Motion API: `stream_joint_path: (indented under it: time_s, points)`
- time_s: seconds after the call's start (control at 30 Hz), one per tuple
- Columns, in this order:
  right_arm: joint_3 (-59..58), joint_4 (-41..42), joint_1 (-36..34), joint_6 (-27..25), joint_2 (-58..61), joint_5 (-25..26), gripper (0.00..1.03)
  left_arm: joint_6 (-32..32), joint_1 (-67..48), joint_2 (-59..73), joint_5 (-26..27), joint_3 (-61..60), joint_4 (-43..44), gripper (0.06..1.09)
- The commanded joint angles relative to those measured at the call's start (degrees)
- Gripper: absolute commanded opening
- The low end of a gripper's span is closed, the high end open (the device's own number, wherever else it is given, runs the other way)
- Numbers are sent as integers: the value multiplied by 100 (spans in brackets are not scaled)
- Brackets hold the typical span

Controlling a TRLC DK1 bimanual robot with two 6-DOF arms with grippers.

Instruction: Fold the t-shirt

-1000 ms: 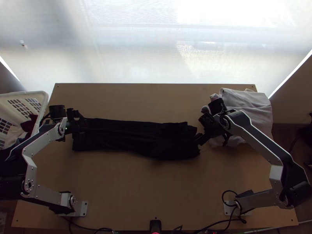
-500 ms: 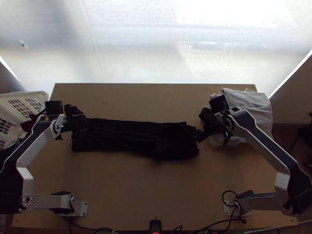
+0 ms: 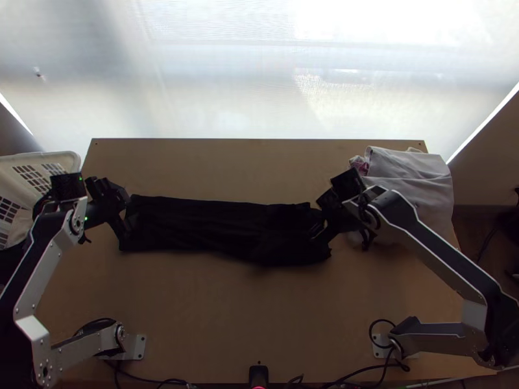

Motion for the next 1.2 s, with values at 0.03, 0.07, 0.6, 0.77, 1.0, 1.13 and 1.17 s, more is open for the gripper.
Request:
stream_joint_path:
  time_s: [0.03,0.07,0.6,0.77,1.0,1.13,1.17]
  points:
    - [-101,150,697,31,-6,569,83,-15,167,-1351,165,-1164,710,104]
    - [-101,203,750,67,-15,683,83,-24,159,-1553,218,-1392,973,104]
    - [-224,1372,1549,234,-59,921,7,-59,-395,-3478,437,-3124,2248,104]
    - [-312,1635,1831,119,91,965,3,530,-562,-3970,692,-3458,1817,104]
    - [-364,1952,1892,119,293,965,3,1470,-852,-4085,701,-3651,1052,104]
    - [-321,2031,1892,119,398,965,3,1998,-852,-4076,639,-3915,1096,104]
    - [-312,2040,1883,119,416,965,3,2086,-852,-4076,604,-3985,1123,104]
